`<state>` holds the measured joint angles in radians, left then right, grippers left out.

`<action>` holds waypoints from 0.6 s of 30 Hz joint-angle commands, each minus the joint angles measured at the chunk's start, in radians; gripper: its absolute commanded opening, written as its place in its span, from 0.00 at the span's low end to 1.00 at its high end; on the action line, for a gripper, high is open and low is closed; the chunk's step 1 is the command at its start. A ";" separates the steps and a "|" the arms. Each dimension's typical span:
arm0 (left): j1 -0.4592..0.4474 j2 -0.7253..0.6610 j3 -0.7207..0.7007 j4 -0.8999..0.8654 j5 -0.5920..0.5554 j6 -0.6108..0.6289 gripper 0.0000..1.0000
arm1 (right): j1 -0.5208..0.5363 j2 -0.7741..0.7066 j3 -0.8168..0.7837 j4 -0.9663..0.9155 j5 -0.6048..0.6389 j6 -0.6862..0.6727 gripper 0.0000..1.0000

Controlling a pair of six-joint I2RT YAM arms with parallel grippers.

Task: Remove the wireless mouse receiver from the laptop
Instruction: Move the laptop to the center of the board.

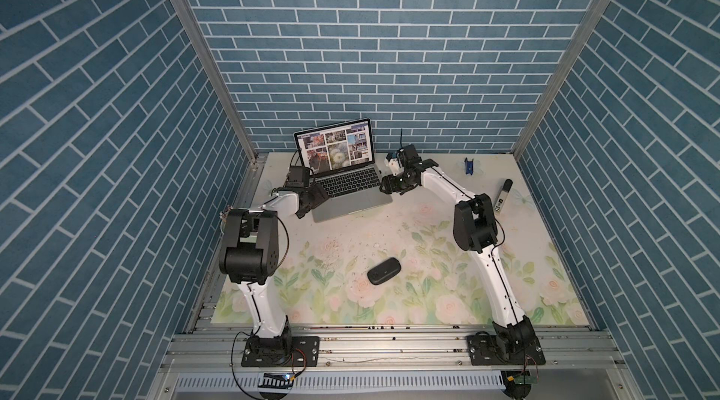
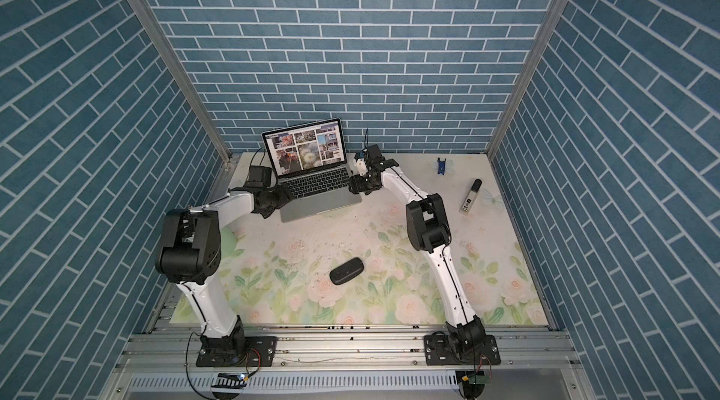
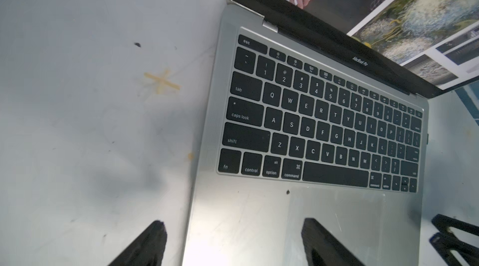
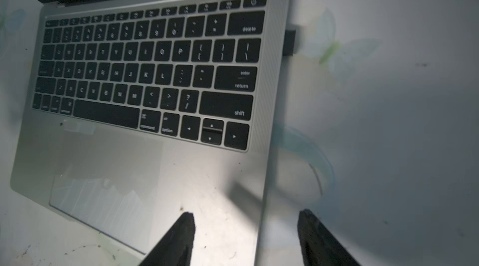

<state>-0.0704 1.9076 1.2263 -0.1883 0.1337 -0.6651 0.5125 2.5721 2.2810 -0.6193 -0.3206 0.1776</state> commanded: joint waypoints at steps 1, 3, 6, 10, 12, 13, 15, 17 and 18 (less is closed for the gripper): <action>0.002 0.014 0.019 0.061 0.053 -0.018 0.87 | 0.000 0.010 -0.036 0.041 -0.042 0.043 0.66; 0.001 0.019 0.018 0.070 0.055 -0.019 0.87 | 0.000 0.001 -0.060 0.060 -0.048 0.051 0.65; 0.001 0.029 0.019 0.071 0.050 -0.016 0.87 | 0.000 -0.001 -0.078 0.075 -0.060 0.060 0.65; 0.001 0.047 0.021 0.062 0.027 -0.006 0.87 | 0.003 -0.001 -0.090 0.085 -0.070 0.068 0.64; 0.001 0.063 0.036 0.036 0.001 0.011 0.87 | 0.006 -0.001 -0.097 0.090 -0.075 0.069 0.63; 0.001 0.073 0.050 0.013 -0.016 0.021 0.87 | 0.007 0.000 -0.099 0.091 -0.076 0.069 0.63; 0.001 0.091 0.088 -0.057 -0.069 0.049 0.87 | 0.010 -0.001 -0.104 0.093 -0.077 0.069 0.63; 0.001 0.094 0.112 -0.114 -0.119 0.073 0.87 | 0.012 -0.002 -0.110 0.094 -0.078 0.069 0.62; 0.001 0.092 0.117 -0.131 -0.135 0.085 0.86 | 0.013 -0.002 -0.113 0.096 -0.078 0.069 0.61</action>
<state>-0.0708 1.9926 1.3067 -0.2092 0.0959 -0.6388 0.5133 2.5690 2.2093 -0.4740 -0.3874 0.2134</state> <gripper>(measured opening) 0.866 0.625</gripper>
